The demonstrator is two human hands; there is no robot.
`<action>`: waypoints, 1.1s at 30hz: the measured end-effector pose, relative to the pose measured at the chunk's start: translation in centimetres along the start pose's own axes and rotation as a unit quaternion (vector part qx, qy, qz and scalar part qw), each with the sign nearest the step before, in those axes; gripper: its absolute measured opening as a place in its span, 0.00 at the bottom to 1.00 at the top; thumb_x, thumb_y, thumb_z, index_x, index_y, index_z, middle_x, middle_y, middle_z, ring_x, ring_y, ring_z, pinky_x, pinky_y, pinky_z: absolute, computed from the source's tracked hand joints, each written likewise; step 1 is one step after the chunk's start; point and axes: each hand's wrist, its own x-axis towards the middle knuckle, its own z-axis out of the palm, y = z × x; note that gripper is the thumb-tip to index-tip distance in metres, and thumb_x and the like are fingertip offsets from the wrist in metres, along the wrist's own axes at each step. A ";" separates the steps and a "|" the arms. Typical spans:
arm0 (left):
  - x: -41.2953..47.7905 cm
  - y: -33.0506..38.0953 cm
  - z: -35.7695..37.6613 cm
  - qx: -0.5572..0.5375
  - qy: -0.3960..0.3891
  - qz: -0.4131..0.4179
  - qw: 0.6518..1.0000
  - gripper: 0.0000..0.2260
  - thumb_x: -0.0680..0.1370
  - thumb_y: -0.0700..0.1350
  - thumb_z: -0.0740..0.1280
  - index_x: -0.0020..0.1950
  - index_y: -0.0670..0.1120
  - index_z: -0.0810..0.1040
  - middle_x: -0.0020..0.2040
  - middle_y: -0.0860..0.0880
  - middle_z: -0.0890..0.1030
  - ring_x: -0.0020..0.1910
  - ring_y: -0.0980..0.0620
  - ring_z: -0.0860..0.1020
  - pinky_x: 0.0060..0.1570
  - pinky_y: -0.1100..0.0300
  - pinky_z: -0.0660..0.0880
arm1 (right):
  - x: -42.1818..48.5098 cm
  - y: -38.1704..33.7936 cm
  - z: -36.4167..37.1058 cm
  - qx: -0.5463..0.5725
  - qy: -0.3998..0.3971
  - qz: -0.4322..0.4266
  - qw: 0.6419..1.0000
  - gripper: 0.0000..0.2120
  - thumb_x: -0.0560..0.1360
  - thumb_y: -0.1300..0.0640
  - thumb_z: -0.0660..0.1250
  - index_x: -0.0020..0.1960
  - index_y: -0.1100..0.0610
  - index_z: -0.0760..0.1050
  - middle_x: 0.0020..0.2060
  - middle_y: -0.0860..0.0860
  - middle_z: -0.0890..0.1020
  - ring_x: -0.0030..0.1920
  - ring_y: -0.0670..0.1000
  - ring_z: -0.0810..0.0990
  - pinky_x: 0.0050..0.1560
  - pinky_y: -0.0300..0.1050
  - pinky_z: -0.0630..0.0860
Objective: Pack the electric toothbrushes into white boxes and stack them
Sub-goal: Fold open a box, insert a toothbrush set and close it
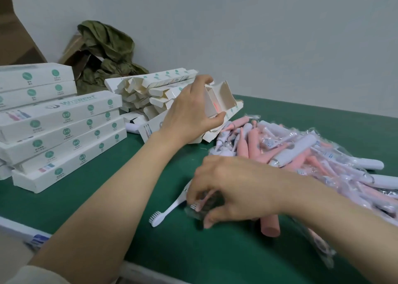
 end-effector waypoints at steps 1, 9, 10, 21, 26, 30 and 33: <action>-0.1 0.1 0.1 -0.001 -0.005 0.001 1.000 0.29 0.69 0.48 0.74 0.65 0.41 0.67 0.60 0.48 0.75 0.57 0.47 0.73 0.48 0.63 0.63 | 0.4 0.0 0.6 -0.037 -0.034 0.008 0.999 0.16 0.71 0.47 0.72 0.56 0.50 0.77 0.50 0.44 0.78 0.49 0.42 0.67 0.49 0.42 0.70; 0.0 0.1 0.0 -0.009 -0.007 -0.004 1.000 0.29 0.68 0.47 0.75 0.65 0.42 0.68 0.60 0.49 0.75 0.55 0.48 0.72 0.46 0.67 0.60 | 0.8 1.0 0.3 0.021 0.052 0.023 0.998 0.06 0.75 0.58 0.67 0.51 0.55 0.80 0.42 0.46 0.76 0.42 0.40 0.68 0.48 0.35 0.69; 0.0 0.1 0.0 -0.012 -0.006 -0.006 1.000 0.29 0.68 0.47 0.75 0.65 0.42 0.68 0.60 0.49 0.75 0.55 0.48 0.72 0.46 0.67 0.60 | 0.8 1.3 -0.1 0.076 0.095 0.036 0.992 0.04 0.75 0.59 0.68 0.48 0.56 0.80 0.41 0.46 0.76 0.40 0.40 0.70 0.46 0.31 0.67; -0.3 1.0 -0.2 -0.052 0.027 0.001 0.998 0.29 0.67 0.50 0.74 0.63 0.43 0.68 0.54 0.55 0.71 0.51 0.52 0.73 0.45 0.67 0.63 | -0.2 5.3 -4.9 0.567 0.535 0.109 0.616 0.04 0.76 0.67 0.64 0.48 0.61 0.75 0.35 0.52 0.80 0.32 0.48 0.79 0.40 0.37 0.77; -0.2 1.6 0.0 -0.076 0.028 0.012 0.997 0.29 0.67 0.48 0.76 0.63 0.44 0.69 0.55 0.56 0.72 0.51 0.57 0.71 0.48 0.70 0.63 | 0.7 5.4 -4.9 0.466 0.633 0.139 0.602 0.05 0.77 0.67 0.64 0.46 0.60 0.76 0.35 0.52 0.80 0.33 0.45 0.80 0.41 0.37 0.78; -0.2 2.0 0.1 -0.090 0.032 0.014 0.995 0.27 0.67 0.49 0.74 0.63 0.44 0.69 0.52 0.55 0.73 0.47 0.58 0.71 0.45 0.73 0.65 | 1.0 5.3 -4.6 0.365 0.648 0.148 0.652 0.06 0.77 0.66 0.64 0.45 0.58 0.76 0.36 0.52 0.81 0.36 0.46 0.82 0.45 0.42 0.80; -0.1 1.9 0.0 -0.087 0.049 -0.003 0.995 0.28 0.66 0.46 0.76 0.62 0.45 0.69 0.50 0.54 0.74 0.44 0.58 0.71 0.42 0.72 0.66 | 1.1 4.9 -4.8 0.302 0.629 0.168 0.696 0.06 0.77 0.66 0.65 0.44 0.57 0.76 0.36 0.50 0.82 0.37 0.47 0.83 0.48 0.49 0.81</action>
